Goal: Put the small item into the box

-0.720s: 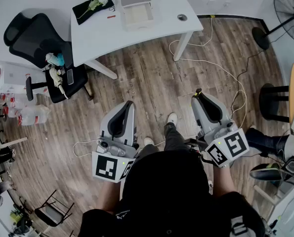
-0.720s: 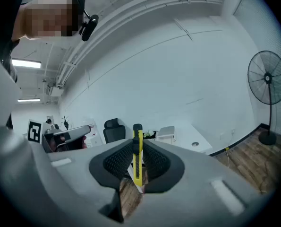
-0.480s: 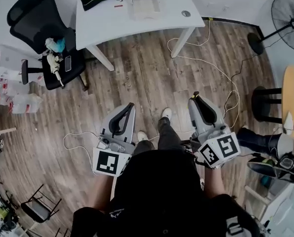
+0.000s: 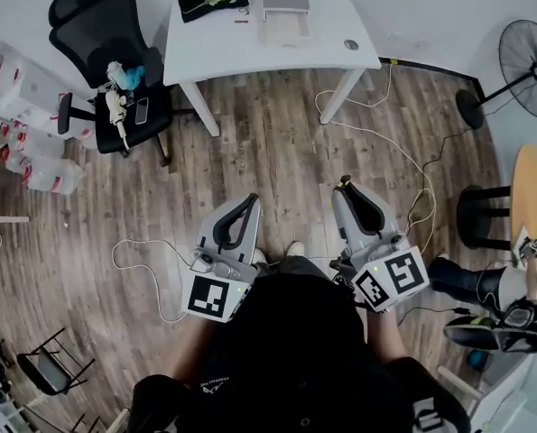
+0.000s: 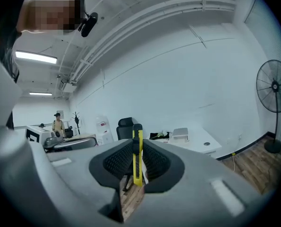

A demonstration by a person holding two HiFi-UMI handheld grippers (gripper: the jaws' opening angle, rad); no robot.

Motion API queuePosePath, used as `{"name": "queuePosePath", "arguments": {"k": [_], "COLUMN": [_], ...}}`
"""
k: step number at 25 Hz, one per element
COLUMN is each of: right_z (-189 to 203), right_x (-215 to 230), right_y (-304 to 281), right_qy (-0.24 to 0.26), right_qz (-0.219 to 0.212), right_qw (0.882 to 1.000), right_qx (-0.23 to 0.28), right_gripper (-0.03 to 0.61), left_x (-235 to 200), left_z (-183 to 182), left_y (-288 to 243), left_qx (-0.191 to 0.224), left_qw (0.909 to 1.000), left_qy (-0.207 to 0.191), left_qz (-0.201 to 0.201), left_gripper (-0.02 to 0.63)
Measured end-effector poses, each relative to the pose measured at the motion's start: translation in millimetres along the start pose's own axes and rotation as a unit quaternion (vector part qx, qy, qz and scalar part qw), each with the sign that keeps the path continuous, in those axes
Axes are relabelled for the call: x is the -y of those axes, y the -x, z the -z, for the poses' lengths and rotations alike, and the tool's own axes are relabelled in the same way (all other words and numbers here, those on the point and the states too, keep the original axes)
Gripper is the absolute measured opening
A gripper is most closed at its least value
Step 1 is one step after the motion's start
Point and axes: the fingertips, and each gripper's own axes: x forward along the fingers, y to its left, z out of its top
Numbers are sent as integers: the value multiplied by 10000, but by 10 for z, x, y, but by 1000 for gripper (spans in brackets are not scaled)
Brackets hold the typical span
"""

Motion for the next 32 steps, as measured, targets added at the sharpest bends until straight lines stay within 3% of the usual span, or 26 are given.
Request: {"name": "queuePosePath", "arguments": {"k": [12,17,25,32], "right_z": [-9,-41,-58,-177], "right_x": [581,714,838,1012], "right_y": [642,767,453,-123], "right_qy": [-138,-178,-77,-97], "right_qz": [-30,-54,-59,118], "right_qw": [9996,9991,9995,9997], "right_qx": [239,381,297,210], "right_gripper": [67,67,67,67], "left_x": [805,925,703,172], "left_z": [74,131,118,81], "left_y": [-393,-445,-723,-1152], "left_qx": [-14,0,153,188], "left_qw": [9999,10000,9999,9997], "left_qy": [-94,-67,-45,46], "left_qz": [64,-40,-9,140], "left_gripper": [5,5,5,5]}}
